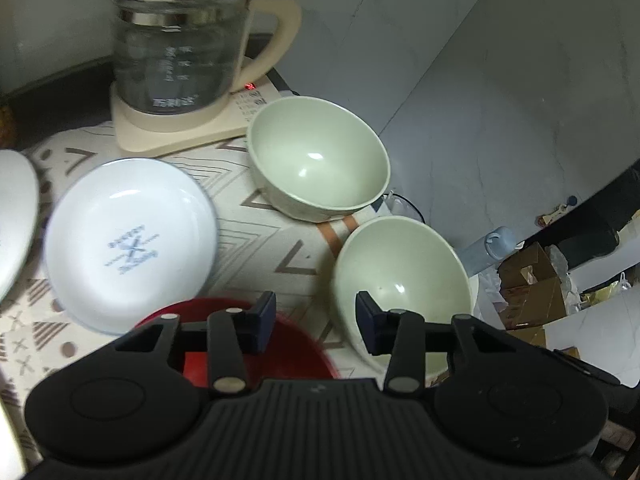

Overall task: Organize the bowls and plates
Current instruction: 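Close the left gripper on the rim of the large pale green bowl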

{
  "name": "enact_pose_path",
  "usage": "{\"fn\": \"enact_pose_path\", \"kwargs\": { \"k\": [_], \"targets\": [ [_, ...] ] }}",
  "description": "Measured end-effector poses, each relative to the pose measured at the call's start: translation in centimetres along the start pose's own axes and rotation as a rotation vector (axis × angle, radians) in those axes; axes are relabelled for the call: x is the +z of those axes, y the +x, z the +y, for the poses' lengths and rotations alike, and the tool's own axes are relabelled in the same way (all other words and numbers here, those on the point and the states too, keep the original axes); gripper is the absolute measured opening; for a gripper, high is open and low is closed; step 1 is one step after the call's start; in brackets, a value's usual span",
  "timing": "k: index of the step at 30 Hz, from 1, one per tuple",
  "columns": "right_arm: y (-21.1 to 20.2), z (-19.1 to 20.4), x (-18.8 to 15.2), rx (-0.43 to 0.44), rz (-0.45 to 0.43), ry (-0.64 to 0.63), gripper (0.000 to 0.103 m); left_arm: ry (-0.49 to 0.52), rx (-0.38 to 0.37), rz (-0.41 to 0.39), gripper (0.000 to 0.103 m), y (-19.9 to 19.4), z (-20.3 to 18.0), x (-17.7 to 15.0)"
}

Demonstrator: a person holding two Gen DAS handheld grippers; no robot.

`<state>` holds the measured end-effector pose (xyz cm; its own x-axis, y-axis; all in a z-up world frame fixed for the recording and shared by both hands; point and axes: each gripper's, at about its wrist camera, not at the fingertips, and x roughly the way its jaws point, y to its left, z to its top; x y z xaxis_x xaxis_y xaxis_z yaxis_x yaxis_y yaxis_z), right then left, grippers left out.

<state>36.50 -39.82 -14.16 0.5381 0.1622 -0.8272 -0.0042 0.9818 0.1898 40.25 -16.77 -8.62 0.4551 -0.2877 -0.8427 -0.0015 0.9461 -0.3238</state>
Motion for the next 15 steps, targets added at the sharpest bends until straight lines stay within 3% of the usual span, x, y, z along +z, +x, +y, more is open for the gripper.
{"fn": "enact_pose_path", "kwargs": {
  "k": [8,15],
  "targets": [
    [3.3,-2.0,1.1,0.014,0.06,0.016,0.037,0.004,0.022,0.06,0.036,4.3,-1.6,1.4],
    [4.9,-3.0,1.5,0.048,0.095,0.013,0.036,-0.039,0.039,0.121,0.024,7.5,-2.1,2.1]
  ]
}}
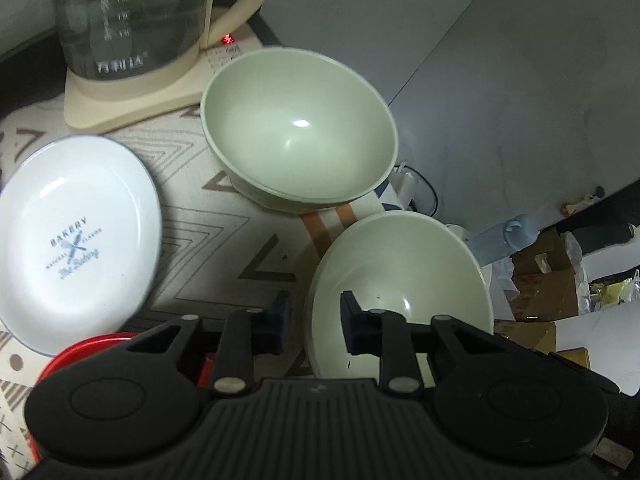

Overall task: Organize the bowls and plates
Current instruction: 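Close the left gripper on the rim of the large pale green bowl, then lift the pale green bowl with the left gripper over the red bowl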

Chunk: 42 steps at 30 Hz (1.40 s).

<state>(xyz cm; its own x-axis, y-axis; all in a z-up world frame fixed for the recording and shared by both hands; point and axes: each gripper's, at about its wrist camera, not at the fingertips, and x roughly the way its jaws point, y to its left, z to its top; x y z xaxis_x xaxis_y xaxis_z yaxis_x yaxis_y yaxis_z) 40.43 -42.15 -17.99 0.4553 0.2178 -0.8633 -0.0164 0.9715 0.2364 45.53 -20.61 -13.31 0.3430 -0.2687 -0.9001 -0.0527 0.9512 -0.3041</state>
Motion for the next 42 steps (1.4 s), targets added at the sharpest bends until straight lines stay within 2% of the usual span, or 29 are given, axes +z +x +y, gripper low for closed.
{"fn": "enact_pose_path", "kwargs": {
  "k": [2,12,22,31,42],
  "targets": [
    [0.3,0.0,0.1,0.003,0.007,-0.006,0.035,-0.01,0.008,0.011,0.023,0.7,0.0,0.2],
    [1.5,0.4,0.5,0.053,0.019,-0.001,0.012,-0.033,0.019,0.077,0.007,3.0,0.1,0.2],
    [-0.1,0.4,0.4,0.045,-0.026,0.048,0.011,-0.019,-0.005,0.067,0.004,1.7,-0.1,0.4],
    [-3.6,1.4,0.8,0.056,-0.116,0.056,0.011,-0.022,-0.049,0.01,0.004,-2.3,-0.1,0.6],
    [-7.1,3.8,0.9,0.09,-0.202,0.022,0.011,-0.038,-0.066,-0.087,0.004,-7.9,1.2,0.1]
  ]
}}
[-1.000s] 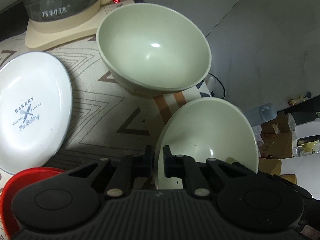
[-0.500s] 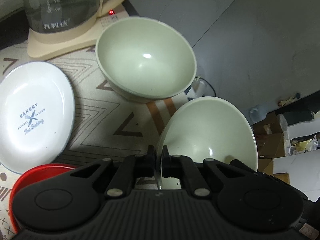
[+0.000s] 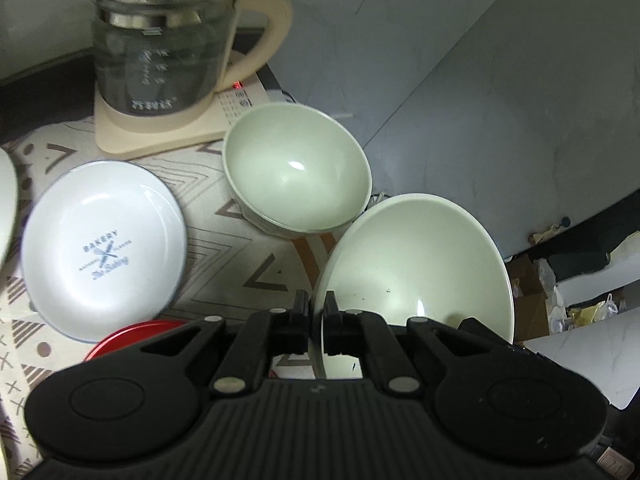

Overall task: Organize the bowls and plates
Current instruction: 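Lift the pale green bowl with the left gripper over the red bowl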

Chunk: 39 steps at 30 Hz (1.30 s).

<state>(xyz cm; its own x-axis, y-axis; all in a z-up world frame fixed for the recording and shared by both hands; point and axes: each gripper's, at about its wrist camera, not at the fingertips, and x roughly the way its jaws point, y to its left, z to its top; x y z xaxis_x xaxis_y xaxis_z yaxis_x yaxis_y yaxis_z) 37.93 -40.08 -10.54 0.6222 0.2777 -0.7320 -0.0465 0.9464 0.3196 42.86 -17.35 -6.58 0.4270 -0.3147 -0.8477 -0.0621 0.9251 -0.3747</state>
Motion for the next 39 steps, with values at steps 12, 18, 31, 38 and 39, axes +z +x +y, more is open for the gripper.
{"fn": "enact_pose_path", "kwargs": {
  "k": [12,18,31,38,39],
  "targets": [
    [-1.8,3.8,0.0,0.054,-0.04,-0.034,0.011,-0.048,0.011,-0.08,0.005,-4.7,2.9,-1.2],
    [-2.4,5.9,-0.7,0.076,-0.042,-0.05,0.011,-0.073,0.018,-0.096,0.005,-6.7,4.7,-2.0],
    [-2.9,9.1,-3.1,0.091,-0.011,-0.079,0.011,-0.119,0.031,-0.095,0.005,-8.7,8.5,-4.1],
    [-1.9,10.3,-5.3,0.076,0.041,-0.088,0.011,-0.149,0.041,-0.048,0.005,-8.0,10.8,-5.5],
    [-1.8,10.4,-5.6,0.074,0.048,-0.089,0.011,-0.154,0.043,-0.041,0.005,-7.8,11.1,-5.7]
  ]
}}
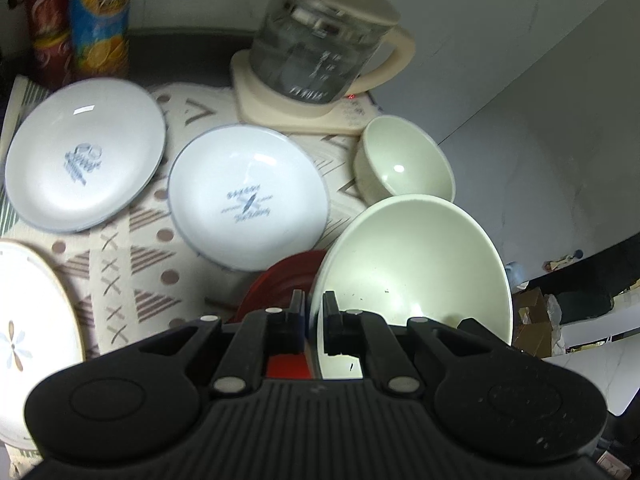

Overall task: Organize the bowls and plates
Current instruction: 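Lift the pale green bowl with the left gripper over the red bowl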

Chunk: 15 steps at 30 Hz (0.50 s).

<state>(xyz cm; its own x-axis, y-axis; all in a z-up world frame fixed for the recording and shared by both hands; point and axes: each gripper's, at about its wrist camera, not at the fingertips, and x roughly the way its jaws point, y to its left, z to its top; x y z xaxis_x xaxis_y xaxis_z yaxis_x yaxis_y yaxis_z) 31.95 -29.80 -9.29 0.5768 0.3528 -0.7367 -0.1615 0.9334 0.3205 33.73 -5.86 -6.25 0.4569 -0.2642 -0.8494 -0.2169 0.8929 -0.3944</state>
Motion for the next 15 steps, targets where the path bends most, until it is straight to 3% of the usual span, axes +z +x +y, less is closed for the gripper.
{"fn": "enact_pose_path", "kwargs": {
  "k": [15],
  "targets": [
    [2.5,0.1,-1.4,-0.033,0.063,-0.018,0.009,-0.03,0.031,0.081,0.005,2.8,1.7,-1.0]
  ]
}}
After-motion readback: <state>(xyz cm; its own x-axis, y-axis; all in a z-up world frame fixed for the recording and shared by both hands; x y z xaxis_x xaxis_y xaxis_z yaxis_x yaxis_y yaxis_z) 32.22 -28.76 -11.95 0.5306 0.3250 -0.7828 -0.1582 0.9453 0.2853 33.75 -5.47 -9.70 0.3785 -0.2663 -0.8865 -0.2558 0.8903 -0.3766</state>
